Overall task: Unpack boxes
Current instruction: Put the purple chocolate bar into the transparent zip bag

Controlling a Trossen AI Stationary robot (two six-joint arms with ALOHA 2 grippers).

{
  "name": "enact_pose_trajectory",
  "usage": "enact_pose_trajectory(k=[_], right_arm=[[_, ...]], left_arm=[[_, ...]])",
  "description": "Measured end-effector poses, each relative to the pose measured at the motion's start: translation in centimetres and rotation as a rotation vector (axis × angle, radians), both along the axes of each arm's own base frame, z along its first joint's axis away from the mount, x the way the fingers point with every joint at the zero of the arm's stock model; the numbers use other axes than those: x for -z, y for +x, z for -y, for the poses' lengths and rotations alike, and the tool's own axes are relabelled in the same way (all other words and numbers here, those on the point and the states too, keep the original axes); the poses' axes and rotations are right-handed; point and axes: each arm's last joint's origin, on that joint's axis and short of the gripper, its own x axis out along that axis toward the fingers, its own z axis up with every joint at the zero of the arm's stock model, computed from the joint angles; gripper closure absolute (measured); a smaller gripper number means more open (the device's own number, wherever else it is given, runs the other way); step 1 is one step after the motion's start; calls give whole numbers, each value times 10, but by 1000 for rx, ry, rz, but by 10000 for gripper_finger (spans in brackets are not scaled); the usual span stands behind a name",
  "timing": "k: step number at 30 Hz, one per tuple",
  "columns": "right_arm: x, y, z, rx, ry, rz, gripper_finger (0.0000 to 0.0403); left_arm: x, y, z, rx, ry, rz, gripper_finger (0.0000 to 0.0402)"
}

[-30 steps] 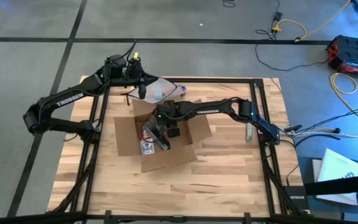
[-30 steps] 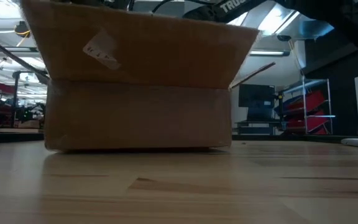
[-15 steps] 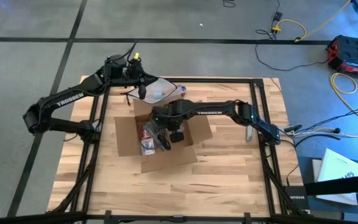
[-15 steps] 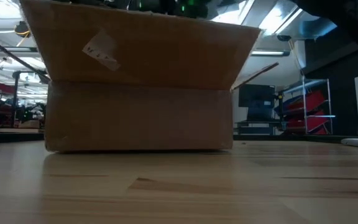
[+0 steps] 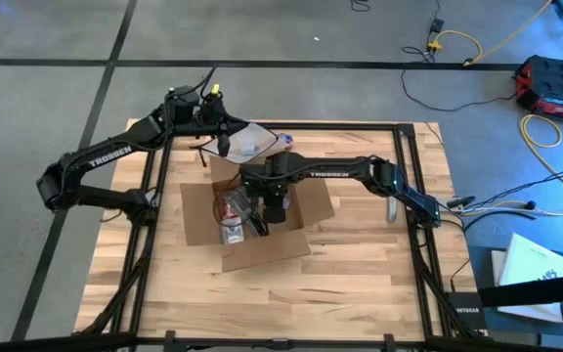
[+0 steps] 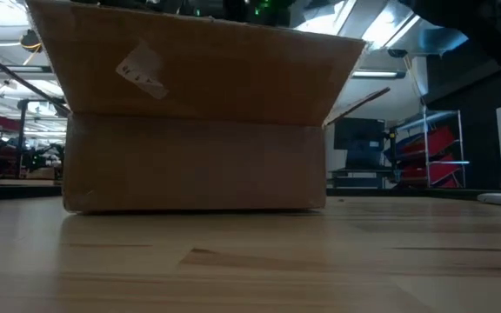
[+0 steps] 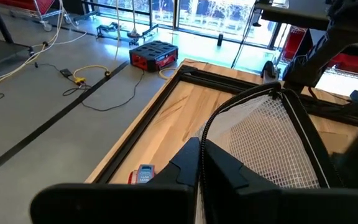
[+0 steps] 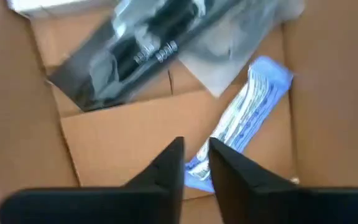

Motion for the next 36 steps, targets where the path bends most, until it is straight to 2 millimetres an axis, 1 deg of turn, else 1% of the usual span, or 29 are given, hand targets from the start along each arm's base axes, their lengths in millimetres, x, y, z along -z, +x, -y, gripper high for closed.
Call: enact_pose_trajectory(k=[6, 9, 11, 16, 19, 21, 28, 31, 33, 36], right_arm=[[11, 0, 20, 113, 38, 13, 200], [21, -1, 26, 162, 53, 15, 156], [33, -3, 26, 179, 59, -11, 141], [58, -8, 25, 228, 51, -37, 138], [63, -11, 25, 253, 39, -43, 151], [65, -12, 25, 268, 24, -54, 170], [65, -14, 25, 276, 25, -69, 271], [65, -13, 25, 298, 28, -67, 305], [62, -15, 25, 309, 31, -73, 318], [57, -19, 24, 318, 36, -93, 321]], left_arm=[[3, -1, 1, 4, -4, -29, 402], [3, -1, 1, 5, -6, -32, 402], [3, -1, 1, 5, -6, -32, 402], [3, -1, 1, 6, 0, -35, 402], [3, -1, 1, 6, 0, -35, 402], [3, -1, 1, 6, 0, -35, 402], [3, -1, 1, 8, 5, -36, 402], [3, -1, 1, 8, 3, -35, 402], [3, -1, 1, 7, 3, -35, 402], [3, -1, 1, 10, 8, -37, 402]])
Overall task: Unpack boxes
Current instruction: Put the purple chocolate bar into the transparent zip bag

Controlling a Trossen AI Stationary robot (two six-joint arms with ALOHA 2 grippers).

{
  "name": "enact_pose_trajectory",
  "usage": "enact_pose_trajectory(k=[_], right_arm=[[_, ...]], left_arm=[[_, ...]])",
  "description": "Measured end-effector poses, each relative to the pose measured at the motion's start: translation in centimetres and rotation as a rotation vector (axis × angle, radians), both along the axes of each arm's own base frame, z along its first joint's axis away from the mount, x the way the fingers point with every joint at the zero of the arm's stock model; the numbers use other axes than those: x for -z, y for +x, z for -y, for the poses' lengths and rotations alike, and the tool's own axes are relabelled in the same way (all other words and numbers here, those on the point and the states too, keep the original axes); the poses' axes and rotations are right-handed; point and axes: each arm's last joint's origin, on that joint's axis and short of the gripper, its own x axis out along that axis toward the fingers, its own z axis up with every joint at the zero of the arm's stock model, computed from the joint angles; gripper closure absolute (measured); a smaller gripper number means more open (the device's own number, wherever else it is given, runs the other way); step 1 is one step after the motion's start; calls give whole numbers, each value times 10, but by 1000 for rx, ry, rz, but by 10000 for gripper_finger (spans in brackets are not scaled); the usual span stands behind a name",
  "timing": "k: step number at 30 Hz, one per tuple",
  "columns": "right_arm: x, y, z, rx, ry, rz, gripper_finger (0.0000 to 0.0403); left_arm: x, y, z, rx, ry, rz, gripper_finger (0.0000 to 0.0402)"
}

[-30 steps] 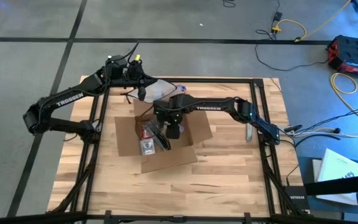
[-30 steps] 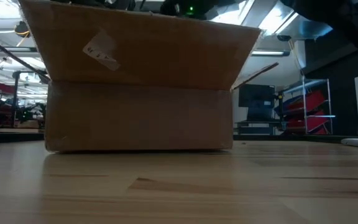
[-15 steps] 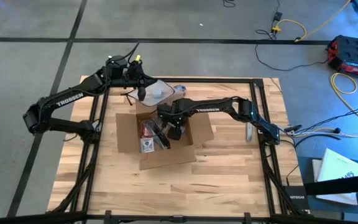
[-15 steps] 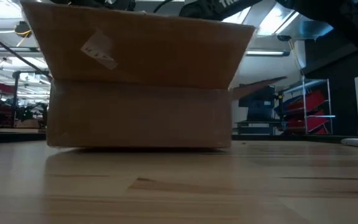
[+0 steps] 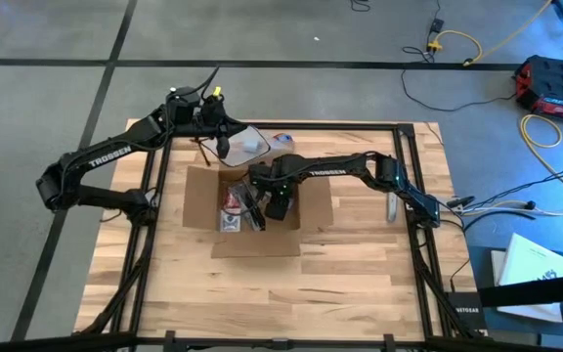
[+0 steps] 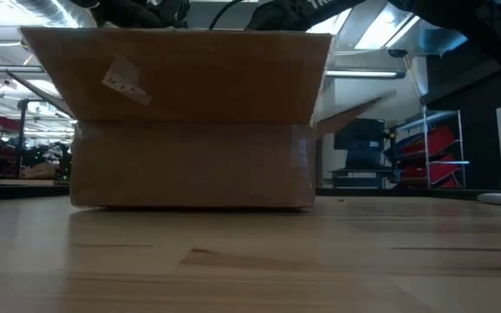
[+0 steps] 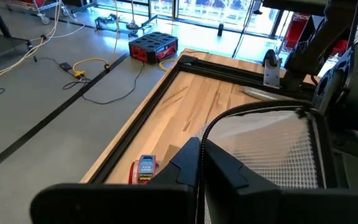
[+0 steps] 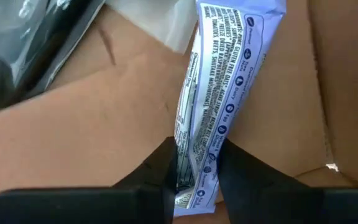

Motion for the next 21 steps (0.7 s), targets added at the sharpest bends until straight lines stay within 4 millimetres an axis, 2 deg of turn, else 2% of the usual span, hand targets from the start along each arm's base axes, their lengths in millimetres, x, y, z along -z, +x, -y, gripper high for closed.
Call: enact_pose_trajectory(k=[5, 12, 16, 21], right_arm=[[-19, -6, -10, -22, 7, 7, 319], [-54, -11, -40, -138, 95, 97, 320], [-82, -18, -55, -198, 174, 189, 321], [-133, -25, -64, -242, 180, 430, 321]], left_arm=[[0, 0, 0, -4, 4, 0, 402], [0, 0, 0, -8, 21, -8, 402], [0, 0, 0, -12, 15, -5, 402], [0, 0, -1, -13, 13, -4, 402]])
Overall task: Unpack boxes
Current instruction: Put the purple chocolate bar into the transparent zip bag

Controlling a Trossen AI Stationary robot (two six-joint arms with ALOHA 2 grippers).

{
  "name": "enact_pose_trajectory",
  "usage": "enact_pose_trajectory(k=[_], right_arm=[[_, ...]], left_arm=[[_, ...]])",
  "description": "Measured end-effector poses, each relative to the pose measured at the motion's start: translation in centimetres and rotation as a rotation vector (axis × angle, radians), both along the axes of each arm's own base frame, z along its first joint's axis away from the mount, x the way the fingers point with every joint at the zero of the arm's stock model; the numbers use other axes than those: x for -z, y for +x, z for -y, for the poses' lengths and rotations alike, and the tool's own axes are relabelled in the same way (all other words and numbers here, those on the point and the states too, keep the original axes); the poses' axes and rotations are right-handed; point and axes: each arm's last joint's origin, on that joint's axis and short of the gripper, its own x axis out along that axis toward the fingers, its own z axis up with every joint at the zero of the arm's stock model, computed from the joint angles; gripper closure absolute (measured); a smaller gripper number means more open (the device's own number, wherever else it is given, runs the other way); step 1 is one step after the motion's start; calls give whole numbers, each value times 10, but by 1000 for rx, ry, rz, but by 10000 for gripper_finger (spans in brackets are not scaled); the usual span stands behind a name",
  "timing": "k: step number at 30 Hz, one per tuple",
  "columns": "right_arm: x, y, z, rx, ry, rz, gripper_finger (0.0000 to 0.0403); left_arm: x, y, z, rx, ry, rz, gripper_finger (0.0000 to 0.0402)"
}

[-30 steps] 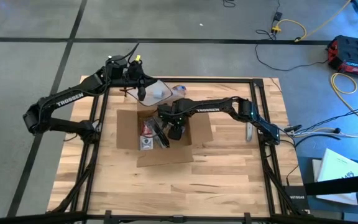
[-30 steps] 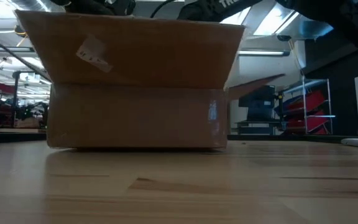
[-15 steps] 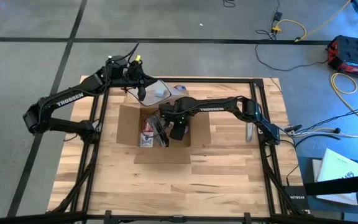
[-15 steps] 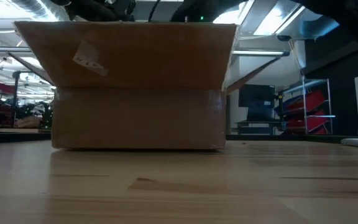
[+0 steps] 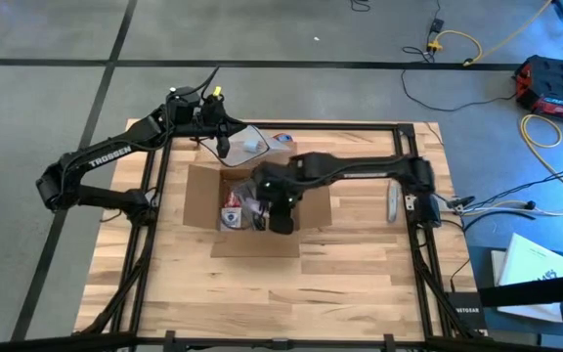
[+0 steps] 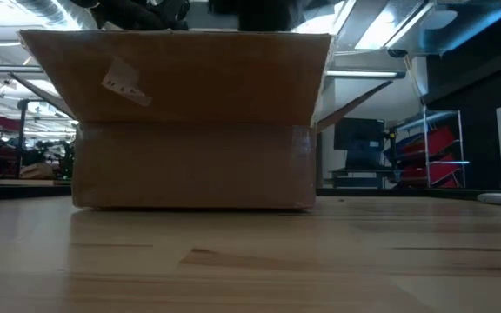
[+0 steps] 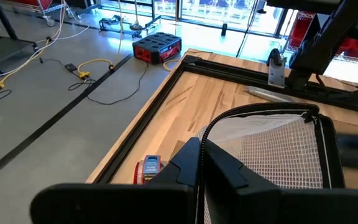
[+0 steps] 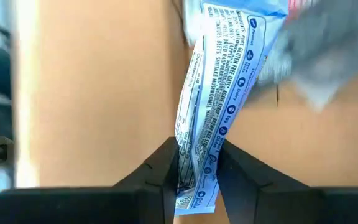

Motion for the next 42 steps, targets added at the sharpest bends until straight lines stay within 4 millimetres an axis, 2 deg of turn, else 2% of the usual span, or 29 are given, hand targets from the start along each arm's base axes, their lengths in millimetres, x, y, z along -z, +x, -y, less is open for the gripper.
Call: enact_pose_trajectory(k=[5, 10, 14, 20, 26, 31, 35, 38, 42], right_arm=[[-38, -2, 8, 47, 45, 222, 321], [-57, 4, 14, 78, 124, 413, 321], [-56, 13, 12, 91, 190, 522, 321], [-52, 24, -2, 41, 341, 720, 322], [-56, 26, -14, -3, 458, 917, 338], [-65, 20, -8, -5, 526, 1152, 339], [-59, 13, -4, 68, 510, 1151, 339], [-49, 11, -1, 105, 485, 1121, 339], [-57, 4, 2, 147, 389, 1120, 339]], left_arm=[[0, 0, 0, 1, 2, -2, 402], [0, 0, 0, 3, 7, -5, 402], [0, 0, 0, 3, 7, -5, 402], [0, 0, 0, 4, 7, -5, 402], [0, 0, 0, 4, 7, -5, 402], [0, 0, 0, -6, -16, 3, 402], [2, -1, -1, -112, -105, 9, 402], [6, -1, -1, -191, -87, -25, 402], [4, -1, -2, -287, -54, -26, 402]])
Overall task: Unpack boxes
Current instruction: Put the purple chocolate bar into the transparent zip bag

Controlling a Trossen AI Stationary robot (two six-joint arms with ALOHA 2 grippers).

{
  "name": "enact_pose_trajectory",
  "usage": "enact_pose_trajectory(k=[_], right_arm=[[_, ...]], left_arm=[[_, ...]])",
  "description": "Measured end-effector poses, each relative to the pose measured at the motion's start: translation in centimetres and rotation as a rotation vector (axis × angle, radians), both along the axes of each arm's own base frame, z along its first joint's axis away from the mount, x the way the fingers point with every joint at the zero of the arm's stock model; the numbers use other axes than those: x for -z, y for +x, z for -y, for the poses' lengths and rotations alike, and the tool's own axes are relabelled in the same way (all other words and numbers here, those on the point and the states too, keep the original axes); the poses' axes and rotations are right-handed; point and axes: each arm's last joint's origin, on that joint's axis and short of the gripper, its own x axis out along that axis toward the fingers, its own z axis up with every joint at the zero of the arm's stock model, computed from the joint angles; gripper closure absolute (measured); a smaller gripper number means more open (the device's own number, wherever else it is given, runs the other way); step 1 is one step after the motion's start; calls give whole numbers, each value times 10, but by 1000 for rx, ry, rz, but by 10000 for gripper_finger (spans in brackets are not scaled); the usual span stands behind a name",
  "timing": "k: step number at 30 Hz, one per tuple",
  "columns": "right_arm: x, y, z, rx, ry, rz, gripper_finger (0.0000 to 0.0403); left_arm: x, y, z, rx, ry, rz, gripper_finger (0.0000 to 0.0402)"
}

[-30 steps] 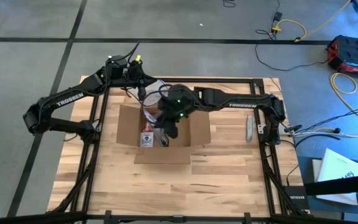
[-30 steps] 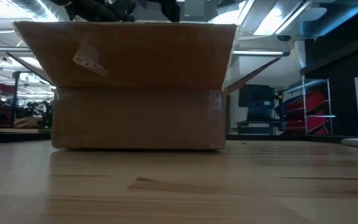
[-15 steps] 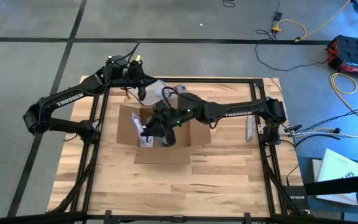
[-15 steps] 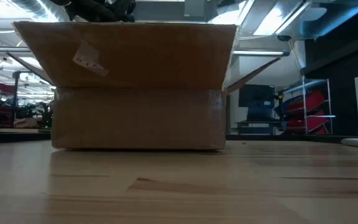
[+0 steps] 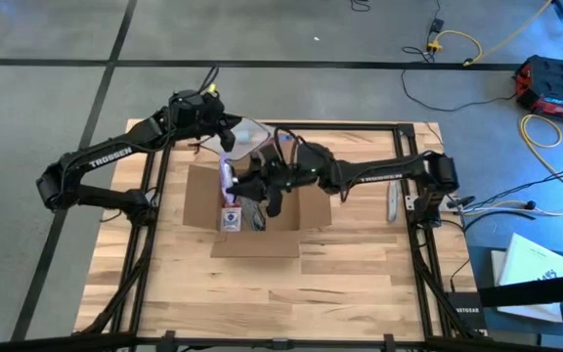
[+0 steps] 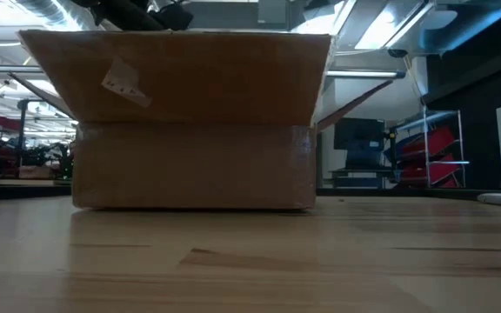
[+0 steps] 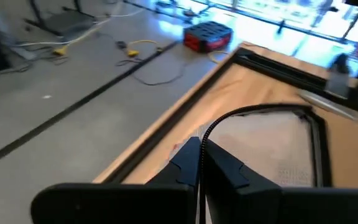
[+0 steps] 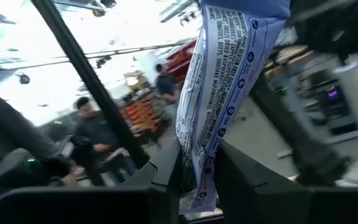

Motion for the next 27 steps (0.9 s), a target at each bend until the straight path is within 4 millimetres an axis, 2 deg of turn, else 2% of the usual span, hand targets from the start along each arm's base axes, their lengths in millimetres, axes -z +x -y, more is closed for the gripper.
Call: enact_pose_trajectory(k=[7, 11, 16, 21, 27], right_arm=[[2, -9, 8, 293, -194, -224, 339], [-5, -14, 12, 446, -270, -259, 339], [-4, -15, 18, 651, -318, -309, 339], [1, -17, 20, 831, -302, -382, 339], [2, -18, 28, 984, -104, -362, 338]], left_arm=[[3, 0, -2, -162, -62, 29, 402], [4, 2, -3, -191, -86, 54, 402], [5, 3, -5, -239, -123, 96, 402], [5, 4, -7, -242, -120, 107, 402], [5, 5, -7, -250, -134, 126, 402]])
